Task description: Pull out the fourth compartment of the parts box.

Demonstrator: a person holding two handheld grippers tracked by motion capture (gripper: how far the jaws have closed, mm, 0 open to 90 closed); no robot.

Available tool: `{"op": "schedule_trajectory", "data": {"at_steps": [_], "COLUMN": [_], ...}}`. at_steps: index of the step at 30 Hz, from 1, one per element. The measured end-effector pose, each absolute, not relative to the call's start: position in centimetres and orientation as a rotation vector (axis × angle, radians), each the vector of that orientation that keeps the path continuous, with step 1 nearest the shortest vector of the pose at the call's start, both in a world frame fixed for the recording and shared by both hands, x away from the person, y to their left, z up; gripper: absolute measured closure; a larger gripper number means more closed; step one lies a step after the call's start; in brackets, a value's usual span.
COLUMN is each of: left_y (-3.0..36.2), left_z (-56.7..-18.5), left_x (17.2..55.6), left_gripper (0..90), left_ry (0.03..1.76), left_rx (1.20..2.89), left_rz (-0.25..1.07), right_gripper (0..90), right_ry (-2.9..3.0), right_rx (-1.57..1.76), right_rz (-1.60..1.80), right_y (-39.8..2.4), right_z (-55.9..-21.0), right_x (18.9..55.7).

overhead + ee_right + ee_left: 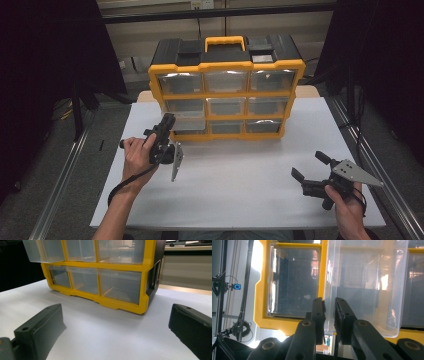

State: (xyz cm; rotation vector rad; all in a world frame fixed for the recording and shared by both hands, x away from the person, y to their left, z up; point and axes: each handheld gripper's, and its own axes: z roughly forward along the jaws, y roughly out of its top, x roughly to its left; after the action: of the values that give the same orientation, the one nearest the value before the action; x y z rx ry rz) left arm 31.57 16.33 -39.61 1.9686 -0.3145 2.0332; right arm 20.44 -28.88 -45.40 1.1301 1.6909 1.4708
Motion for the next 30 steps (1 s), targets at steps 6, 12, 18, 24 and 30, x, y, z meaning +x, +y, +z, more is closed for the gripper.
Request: {"op": "schedule_trajectory", "data": {"at_steps": [6, 12, 18, 24, 30], "left_y": [16.4, 16.5, 16.6, 16.7, 16.8], "left_z": [-39.7, -39.6, -39.7, -39.8, -39.8], "left_x": [31.5, 31.2, 31.0, 30.7, 30.5], "left_gripper": [79.2, 79.0, 79.0, 79.0, 79.0], "left_ry": [-0.310, -0.307, -0.314, -0.307, -0.333], "left_rx": [1.961, 1.967, 1.945, 1.968, 1.955], "left_rz": [2.026, 2.024, 2.015, 2.010, 2.002], "right_gripper": [0.0, 0.0, 0.0, 0.0, 0.0], "right_ry": [1.691, 1.683, 1.685, 1.687, 1.683], "right_rx": [1.131, 1.133, 1.130, 1.130, 1.132], "right_rz": [1.471, 1.471, 1.471, 1.471, 1.473], "right_y": [-28.9, -28.9, -28.9, -28.9, -28.9], "right_z": [-45.4, -45.4, -45.4, -45.4, -45.4], "right_x": [20.4, 20.4, 20.4, 20.4, 20.4]}}
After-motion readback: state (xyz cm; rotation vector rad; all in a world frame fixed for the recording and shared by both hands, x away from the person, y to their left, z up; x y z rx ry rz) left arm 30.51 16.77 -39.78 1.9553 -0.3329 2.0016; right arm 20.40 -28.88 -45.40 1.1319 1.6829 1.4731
